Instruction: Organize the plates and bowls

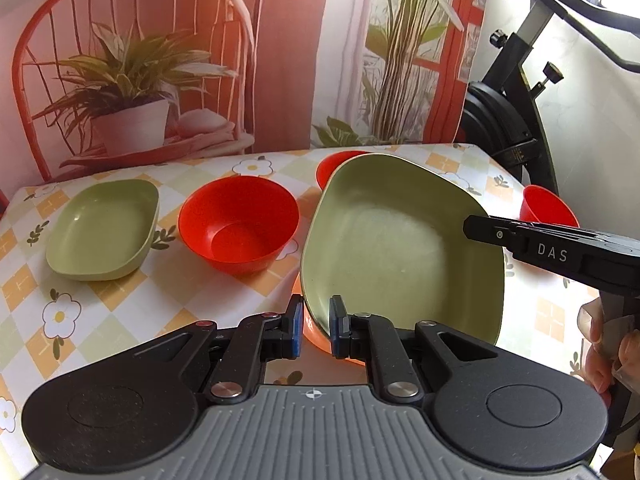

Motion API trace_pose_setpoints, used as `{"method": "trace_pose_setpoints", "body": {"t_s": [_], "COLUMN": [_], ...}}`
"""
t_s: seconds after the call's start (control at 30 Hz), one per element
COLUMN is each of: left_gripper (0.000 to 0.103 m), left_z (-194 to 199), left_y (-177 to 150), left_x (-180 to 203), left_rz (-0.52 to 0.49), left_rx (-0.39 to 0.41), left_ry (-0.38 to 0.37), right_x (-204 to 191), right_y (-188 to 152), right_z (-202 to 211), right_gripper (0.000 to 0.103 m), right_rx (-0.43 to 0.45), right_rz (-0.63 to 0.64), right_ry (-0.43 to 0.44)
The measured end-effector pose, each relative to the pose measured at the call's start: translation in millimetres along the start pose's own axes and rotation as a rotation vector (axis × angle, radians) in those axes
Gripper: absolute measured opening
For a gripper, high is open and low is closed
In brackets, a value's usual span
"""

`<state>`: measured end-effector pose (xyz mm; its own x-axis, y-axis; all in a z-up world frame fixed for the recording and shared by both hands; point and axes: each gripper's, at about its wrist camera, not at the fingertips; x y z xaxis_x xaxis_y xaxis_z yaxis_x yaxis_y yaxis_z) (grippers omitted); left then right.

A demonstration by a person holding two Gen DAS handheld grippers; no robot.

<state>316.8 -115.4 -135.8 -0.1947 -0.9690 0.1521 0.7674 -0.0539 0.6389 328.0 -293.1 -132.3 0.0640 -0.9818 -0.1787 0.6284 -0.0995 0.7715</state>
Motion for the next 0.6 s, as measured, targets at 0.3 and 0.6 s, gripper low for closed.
{"method": "trace_pose_setpoints", "body": {"t_s": [0.3,0.6], "left_gripper": [0.014,0.014], "left_z": [-26.3,-40.5], "left_y": [-1.6,-3.2], "left_x": [4.6,4.1], "left_rz": [-0.023,-0.042], "left_rx": [-0.037,-0.065], "left_ry": [0.018,0.042], "right_x": [10.4,8.1], "right_y": [-7.3,-12.3], "right_z": [-20.2,-33.5], "right_gripper": [0.007,0.007], "right_rx": [-0.037,-0.067], "right_rz": [-0.024,-0.02], "right_ry": [-0.004,-0.015]}}
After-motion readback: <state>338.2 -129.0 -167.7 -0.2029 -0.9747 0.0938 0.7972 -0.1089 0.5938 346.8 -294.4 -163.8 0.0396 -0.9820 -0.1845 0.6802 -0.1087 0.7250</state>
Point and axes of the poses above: each gripper's, at about its wrist camera, not at the fingertips, and z roughly against the way its jaws point, x to its right, y to its top, and after that the axes turned 7 degrees about z, right-handed
